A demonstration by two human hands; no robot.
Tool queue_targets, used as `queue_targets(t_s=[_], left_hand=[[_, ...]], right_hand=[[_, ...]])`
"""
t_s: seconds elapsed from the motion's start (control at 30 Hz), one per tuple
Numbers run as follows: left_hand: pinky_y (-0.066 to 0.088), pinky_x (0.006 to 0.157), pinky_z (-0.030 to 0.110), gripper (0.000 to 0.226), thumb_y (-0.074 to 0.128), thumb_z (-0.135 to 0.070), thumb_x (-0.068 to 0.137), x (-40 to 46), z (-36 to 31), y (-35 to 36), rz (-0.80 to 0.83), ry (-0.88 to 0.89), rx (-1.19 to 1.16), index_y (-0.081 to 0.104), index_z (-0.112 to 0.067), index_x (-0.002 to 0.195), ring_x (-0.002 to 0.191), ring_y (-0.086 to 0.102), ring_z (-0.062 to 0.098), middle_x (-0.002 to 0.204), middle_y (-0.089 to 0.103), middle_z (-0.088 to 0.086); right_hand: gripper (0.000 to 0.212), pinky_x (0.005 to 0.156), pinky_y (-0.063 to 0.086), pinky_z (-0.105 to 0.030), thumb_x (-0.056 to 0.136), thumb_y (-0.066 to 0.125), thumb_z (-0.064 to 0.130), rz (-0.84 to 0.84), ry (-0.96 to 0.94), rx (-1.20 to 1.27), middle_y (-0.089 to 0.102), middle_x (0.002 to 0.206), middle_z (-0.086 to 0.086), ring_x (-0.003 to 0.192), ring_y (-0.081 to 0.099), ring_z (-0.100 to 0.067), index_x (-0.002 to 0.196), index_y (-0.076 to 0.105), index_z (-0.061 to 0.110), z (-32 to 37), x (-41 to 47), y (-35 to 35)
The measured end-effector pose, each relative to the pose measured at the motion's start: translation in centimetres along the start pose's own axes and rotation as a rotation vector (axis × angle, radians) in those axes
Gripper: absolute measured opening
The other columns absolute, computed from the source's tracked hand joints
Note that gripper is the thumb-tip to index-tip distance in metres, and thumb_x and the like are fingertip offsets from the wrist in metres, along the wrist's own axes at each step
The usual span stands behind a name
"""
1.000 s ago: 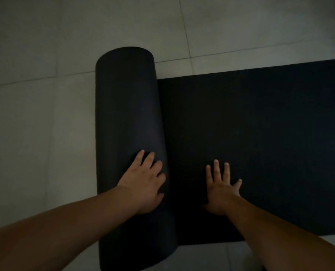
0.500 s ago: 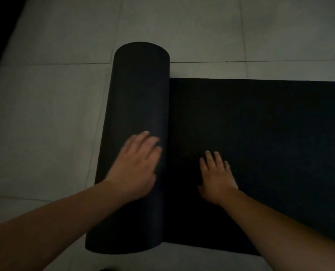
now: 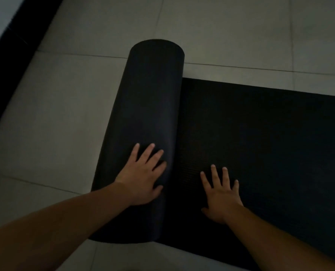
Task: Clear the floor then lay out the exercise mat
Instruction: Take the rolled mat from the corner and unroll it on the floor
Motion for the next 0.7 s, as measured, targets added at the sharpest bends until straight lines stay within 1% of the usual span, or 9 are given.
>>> queue_targets(t_s=[0.07, 0.1, 0.2, 0.3, 0.4, 0.47, 0.57, 0.63, 0.7], left_hand=[[0.015, 0.110, 0.070, 0.075, 0.039, -0.069, 0.074, -1.2, 2.4, 0.6, -0.012, -0.109, -0.060, 0.054, -0.022, 0.130, 0.145, 0.021, 0.037, 0.151, 0.039, 0.012], [0.018, 0.109, 0.070, 0.078, 0.038, -0.073, 0.073, -1.8, 3.5, 1.1, -0.003, -0.164, -0.089, 0.055, -0.020, 0.127, 0.145, 0.022, 0.037, 0.150, 0.039, 0.012], [0.023, 0.107, 0.070, 0.093, 0.030, -0.087, 0.067, -3.1, 6.9, 2.5, 0.033, -0.312, -0.184, 0.048, -0.020, 0.128, 0.146, 0.017, 0.034, 0.152, 0.031, 0.009], [0.028, 0.106, 0.069, 0.103, 0.024, -0.095, 0.060, -4.1, 9.8, 3.1, 0.056, -0.407, -0.280, 0.041, -0.020, 0.130, 0.147, 0.013, 0.032, 0.154, 0.023, 0.005], [0.033, 0.103, 0.069, 0.106, 0.029, -0.096, 0.055, -5.6, 12.1, 3.2, 0.052, -0.499, -0.390, 0.037, -0.020, 0.128, 0.146, 0.015, 0.033, 0.152, 0.023, 0.005], [0.035, 0.103, 0.067, 0.111, 0.035, -0.096, 0.050, -7.0, 13.3, 3.5, 0.067, -0.555, -0.460, 0.033, -0.019, 0.131, 0.145, 0.015, 0.033, 0.153, 0.019, 0.005], [0.038, 0.106, 0.060, 0.115, 0.047, -0.091, 0.048, -9.0, 15.2, 4.0, 0.070, -0.601, -0.553, 0.030, -0.017, 0.134, 0.145, 0.016, 0.033, 0.153, 0.017, 0.007], [0.036, 0.111, 0.054, 0.113, 0.058, -0.083, 0.052, -9.7, 16.6, 4.5, 0.031, -0.630, -0.608, 0.029, -0.015, 0.138, 0.144, 0.018, 0.033, 0.153, 0.017, 0.009], [0.031, 0.116, 0.049, 0.112, 0.069, -0.068, 0.060, -10.4, 17.9, 5.4, -0.002, -0.681, -0.671, 0.020, -0.017, 0.146, 0.144, 0.019, 0.033, 0.156, 0.012, 0.010]], right_hand=[[0.116, 0.112, 0.000, -0.071, 0.078, 0.061, 0.062, 0.044, -0.005, -0.005, -0.042, 0.153, -0.010, 0.142, -0.031, -0.045, 0.150, -0.025, 0.030, 0.1, 0.2, 0.0], [0.117, 0.112, 0.000, -0.071, 0.078, 0.061, 0.062, 0.064, -0.003, -0.013, -0.043, 0.153, -0.010, 0.141, -0.032, -0.045, 0.149, -0.026, 0.029, 0.1, 0.2, 0.0], [0.119, 0.115, 0.003, -0.068, 0.076, 0.064, 0.062, 0.133, 0.017, -0.024, -0.042, 0.153, -0.009, 0.142, -0.030, -0.044, 0.149, -0.025, 0.030, 0.2, 0.0, -0.7], [0.113, 0.118, 0.010, -0.062, 0.078, 0.065, 0.060, 0.238, 0.069, -0.011, -0.032, 0.159, -0.007, 0.148, -0.018, -0.041, 0.153, -0.014, 0.029, 0.6, -0.4, -3.0], [0.105, 0.119, 0.014, -0.058, 0.081, 0.061, 0.060, 0.252, 0.131, 0.013, -0.020, 0.163, -0.006, 0.150, -0.008, -0.038, 0.156, -0.003, 0.024, 2.0, -0.7, -6.4], [0.105, 0.119, 0.016, -0.057, 0.082, 0.061, 0.059, 0.217, 0.125, 0.004, -0.018, 0.164, -0.006, 0.150, -0.008, -0.037, 0.156, -0.004, 0.023, 3.8, -1.0, -8.1], [0.104, 0.120, 0.018, -0.055, 0.082, 0.061, 0.057, 0.197, 0.046, 0.010, -0.022, 0.163, -0.007, 0.150, -0.010, -0.037, 0.155, -0.006, 0.024, 6.9, -0.2, -9.0], [0.108, 0.119, 0.018, -0.057, 0.081, 0.063, 0.056, 0.179, -0.022, 0.014, -0.028, 0.161, -0.005, 0.149, -0.014, -0.037, 0.154, -0.011, 0.029, 8.6, 1.7, -9.2], [0.114, 0.117, 0.016, -0.063, 0.077, 0.066, 0.060, 0.161, -0.072, 0.017, -0.034, 0.158, -0.003, 0.148, -0.019, -0.039, 0.152, -0.016, 0.036, 9.9, 4.0, -9.0]])
Point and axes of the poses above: each hand's wrist, its own x-axis towards the middle knuckle, its own y-axis out of the palm, z = x × y, the point moved 6 cm from there along x, towards the middle knuckle
